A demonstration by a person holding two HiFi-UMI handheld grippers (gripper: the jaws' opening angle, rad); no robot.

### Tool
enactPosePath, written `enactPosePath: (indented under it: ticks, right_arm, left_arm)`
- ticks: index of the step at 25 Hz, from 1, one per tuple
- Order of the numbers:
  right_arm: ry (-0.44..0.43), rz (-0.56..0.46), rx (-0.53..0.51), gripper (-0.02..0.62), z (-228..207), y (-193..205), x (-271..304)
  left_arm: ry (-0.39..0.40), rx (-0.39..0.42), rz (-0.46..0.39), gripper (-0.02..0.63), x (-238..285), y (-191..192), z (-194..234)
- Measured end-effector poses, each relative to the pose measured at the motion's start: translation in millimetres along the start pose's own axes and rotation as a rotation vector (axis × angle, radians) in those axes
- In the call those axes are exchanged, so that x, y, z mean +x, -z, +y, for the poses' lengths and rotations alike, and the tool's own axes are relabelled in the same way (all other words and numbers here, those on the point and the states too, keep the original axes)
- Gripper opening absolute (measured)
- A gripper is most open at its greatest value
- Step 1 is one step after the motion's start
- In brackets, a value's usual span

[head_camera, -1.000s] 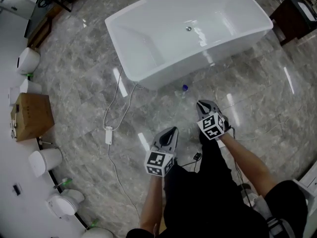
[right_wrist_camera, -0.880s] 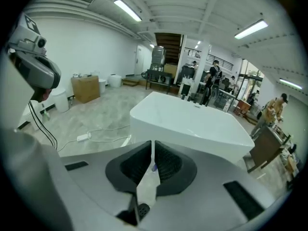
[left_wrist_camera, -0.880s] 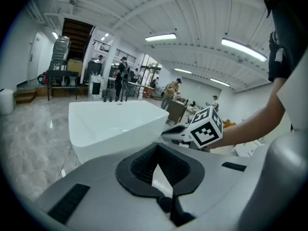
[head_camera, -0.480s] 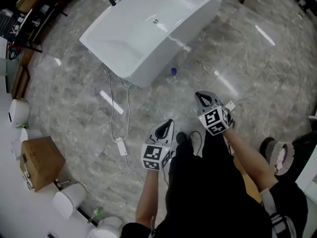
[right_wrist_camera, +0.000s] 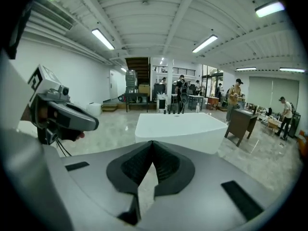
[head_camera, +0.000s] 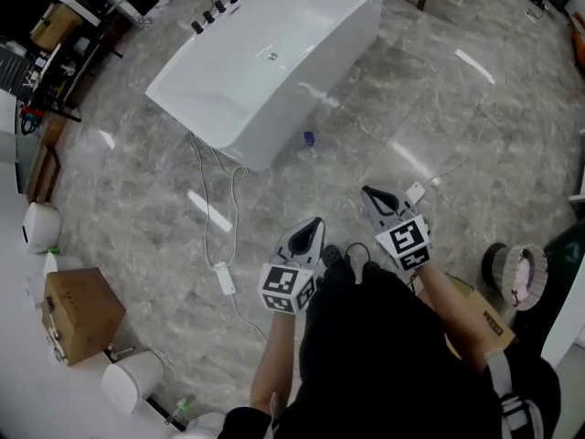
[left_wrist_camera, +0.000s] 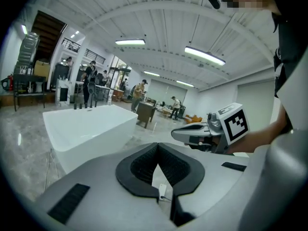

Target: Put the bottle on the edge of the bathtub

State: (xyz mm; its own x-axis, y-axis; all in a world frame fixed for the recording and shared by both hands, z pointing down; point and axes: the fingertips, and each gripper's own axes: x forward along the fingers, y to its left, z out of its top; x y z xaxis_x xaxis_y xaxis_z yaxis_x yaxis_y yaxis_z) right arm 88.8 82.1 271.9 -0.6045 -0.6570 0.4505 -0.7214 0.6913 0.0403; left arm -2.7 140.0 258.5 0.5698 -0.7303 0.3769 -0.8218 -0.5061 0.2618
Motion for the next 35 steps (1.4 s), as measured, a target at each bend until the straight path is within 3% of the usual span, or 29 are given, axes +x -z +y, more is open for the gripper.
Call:
enactPosePath:
  ticks: [8, 15, 20, 35]
  right_arm:
    - [-0.101, -0.150, 0.093, 0.012, 22.3, 2.8, -120.9]
    - [-0.224, -0.204, 0.155, 0.012, 42.7, 7.7, -175.7]
    - [-0.273, -0.226, 0.155, 0.012, 62.0, 4.8, -186.9]
    - [-0.266, -0.244, 0.139, 0.012, 128.7, -13.8, -193.3]
  left_arm:
    - [-0.022, -0.046, -0.088, 0.011, -22.3, 1.7, -103.7]
    - [-0.045, -0.037, -0.125, 0.011, -38.8, 4.8, -160.3]
    - [-0.080, -0.021, -0.156, 0.011, -60.7, 1.8, -163.2]
    - [-0.100, -0.025, -0.176, 0.011, -134.8, 22.2, -139.2]
